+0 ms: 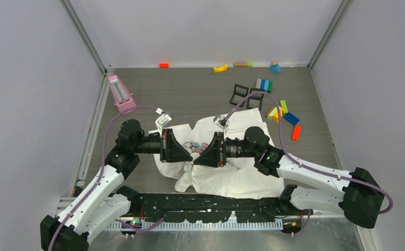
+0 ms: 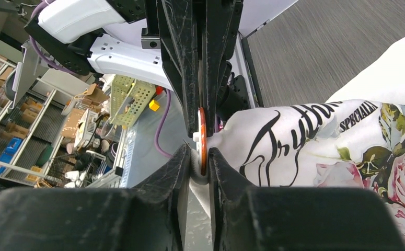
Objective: Pin the brooch onto the clothing
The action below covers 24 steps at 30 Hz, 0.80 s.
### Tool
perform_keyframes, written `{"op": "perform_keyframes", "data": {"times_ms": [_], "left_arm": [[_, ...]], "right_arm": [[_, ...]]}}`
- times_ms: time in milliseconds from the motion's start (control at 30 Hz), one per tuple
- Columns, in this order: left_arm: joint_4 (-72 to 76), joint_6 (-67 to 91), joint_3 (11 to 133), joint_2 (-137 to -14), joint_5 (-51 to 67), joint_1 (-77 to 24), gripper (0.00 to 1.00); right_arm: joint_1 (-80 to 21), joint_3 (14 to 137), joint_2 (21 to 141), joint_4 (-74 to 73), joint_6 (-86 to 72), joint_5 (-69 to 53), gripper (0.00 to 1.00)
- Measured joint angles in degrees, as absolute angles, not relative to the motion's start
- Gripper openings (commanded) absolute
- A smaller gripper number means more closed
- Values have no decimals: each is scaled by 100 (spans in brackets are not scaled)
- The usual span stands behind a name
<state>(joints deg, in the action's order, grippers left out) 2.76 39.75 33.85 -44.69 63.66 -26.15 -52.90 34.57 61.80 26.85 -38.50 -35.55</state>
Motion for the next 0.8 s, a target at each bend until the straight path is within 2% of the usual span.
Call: {"op": "perform_keyframes", "data": {"times_ms": [367, 800], "left_arm": [[261, 3911, 3385, -4388, 6407, -2569, 0], [-132, 3658, 3385, -4333, 6228, -2473, 0]], "right_arm": [[-5297, 3382, 6329, 3063, -4348, -3559, 1], [-5317, 3391, 6639, 3063, -5074, -3277, 1]]}}
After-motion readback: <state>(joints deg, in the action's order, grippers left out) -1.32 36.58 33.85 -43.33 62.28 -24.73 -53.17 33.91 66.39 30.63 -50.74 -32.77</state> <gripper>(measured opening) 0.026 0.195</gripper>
